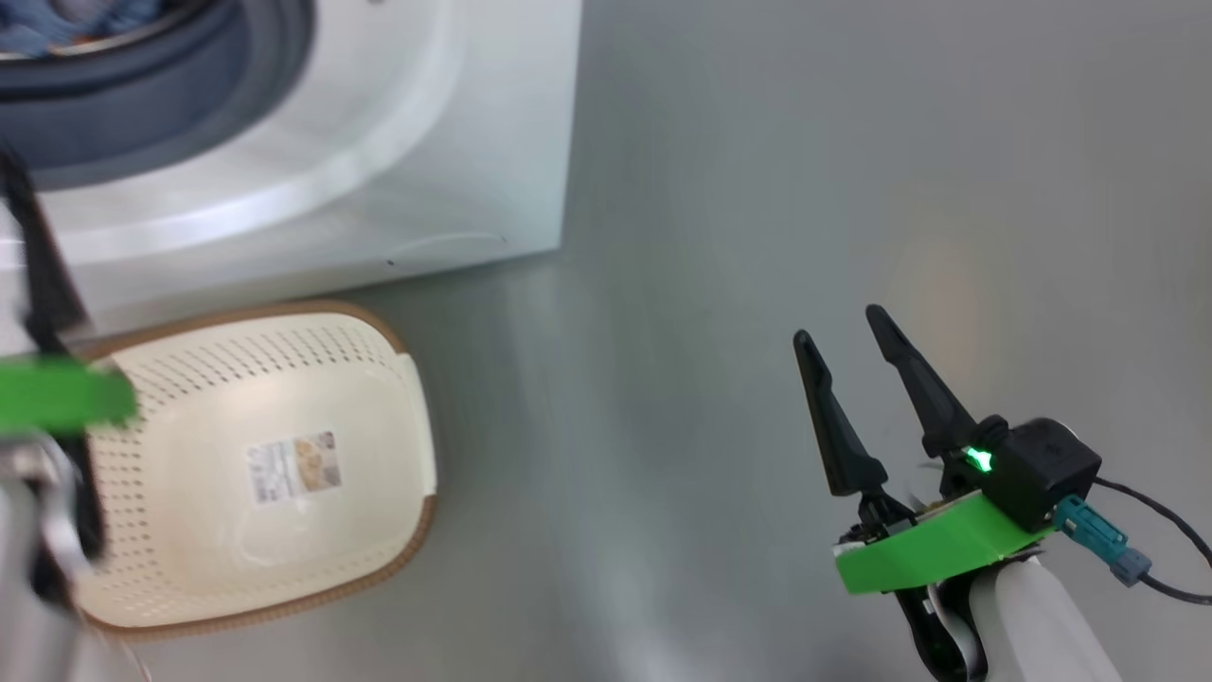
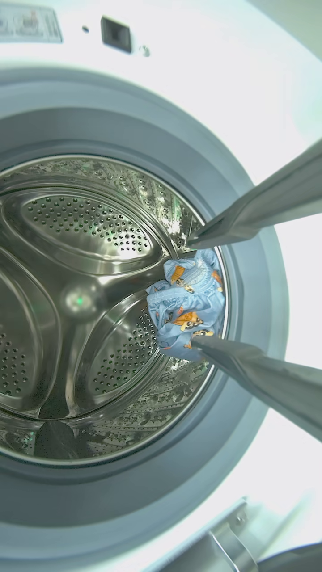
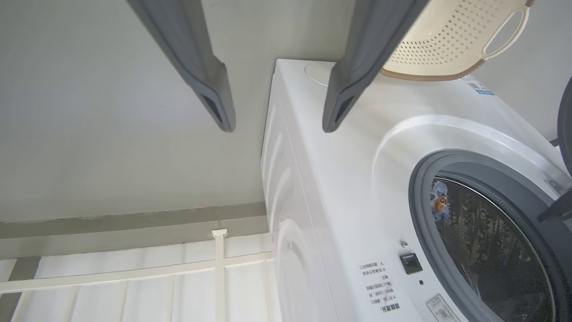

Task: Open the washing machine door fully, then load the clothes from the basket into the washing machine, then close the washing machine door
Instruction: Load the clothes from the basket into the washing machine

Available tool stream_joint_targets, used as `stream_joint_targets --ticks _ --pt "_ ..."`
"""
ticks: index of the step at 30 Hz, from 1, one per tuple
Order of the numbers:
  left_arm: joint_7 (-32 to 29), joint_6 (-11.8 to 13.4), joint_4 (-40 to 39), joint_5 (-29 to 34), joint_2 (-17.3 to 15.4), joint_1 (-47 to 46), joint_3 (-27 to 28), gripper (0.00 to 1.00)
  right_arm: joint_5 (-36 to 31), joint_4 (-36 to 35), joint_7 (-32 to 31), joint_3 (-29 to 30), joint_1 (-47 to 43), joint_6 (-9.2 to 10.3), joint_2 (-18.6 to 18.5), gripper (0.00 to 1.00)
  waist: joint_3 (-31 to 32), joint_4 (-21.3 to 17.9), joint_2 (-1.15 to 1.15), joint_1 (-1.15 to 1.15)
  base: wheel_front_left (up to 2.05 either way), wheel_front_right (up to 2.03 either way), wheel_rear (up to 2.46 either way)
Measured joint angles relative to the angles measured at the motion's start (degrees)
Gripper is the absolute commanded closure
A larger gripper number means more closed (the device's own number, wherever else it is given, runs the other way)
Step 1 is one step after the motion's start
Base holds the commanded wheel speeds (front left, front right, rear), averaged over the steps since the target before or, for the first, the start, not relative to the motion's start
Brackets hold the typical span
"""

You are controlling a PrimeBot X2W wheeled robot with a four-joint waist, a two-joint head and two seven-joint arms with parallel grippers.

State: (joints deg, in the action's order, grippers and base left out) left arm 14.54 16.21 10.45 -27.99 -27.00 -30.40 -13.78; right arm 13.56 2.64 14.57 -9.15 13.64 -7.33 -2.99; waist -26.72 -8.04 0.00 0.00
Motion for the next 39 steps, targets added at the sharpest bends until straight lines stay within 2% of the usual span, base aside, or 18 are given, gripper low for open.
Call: stream_joint_targets --ticks 5,8,13,18,27,39 --pt "0.0 3.0 -8.0 1.4 2.4 12.3 0.8 0.00 -2.0 0.5 0.0 0.9 -1.7 0.00 0.0 0.00 3.5 1.6 0.00 0.00 0.00 0.00 0.00" --pt "0.0 3.8 -10.1 2.3 3.3 16.2 0.7 0.00 -2.9 0.8 0.0 1.4 -2.6 0.00 0.0 0.00 4.9 2.2 0.00 0.00 0.00 0.00 0.00" --pt "0.0 4.3 -13.9 3.7 6.0 23.6 -0.3 0.00 -4.0 1.3 0.0 2.4 -4.6 0.00 0.0 0.00 8.5 3.8 0.00 0.00 0.00 0.00 0.00" --pt "0.0 4.3 -14.3 3.9 6.4 29.7 -1.1 0.00 -4.6 0.8 -0.7 2.6 -6.7 0.00 -0.3 0.00 12.2 5.2 0.00 0.00 0.00 0.00 0.00" --pt "-0.2 4.3 -14.1 4.2 7.1 36.0 -3.4 0.00 -5.9 -1.7 -3.0 3.1 -12.8 0.00 -0.6 0.00 18.9 7.0 0.00 0.00 0.00 0.00 0.00" --pt "-0.9 4.3 -14.5 4.3 7.1 39.8 -5.5 0.00 -5.9 -5.6 -5.9 4.3 -18.6 0.00 -0.4 0.00 26.2 7.9 0.00 0.00 0.00 0.00 0.00"
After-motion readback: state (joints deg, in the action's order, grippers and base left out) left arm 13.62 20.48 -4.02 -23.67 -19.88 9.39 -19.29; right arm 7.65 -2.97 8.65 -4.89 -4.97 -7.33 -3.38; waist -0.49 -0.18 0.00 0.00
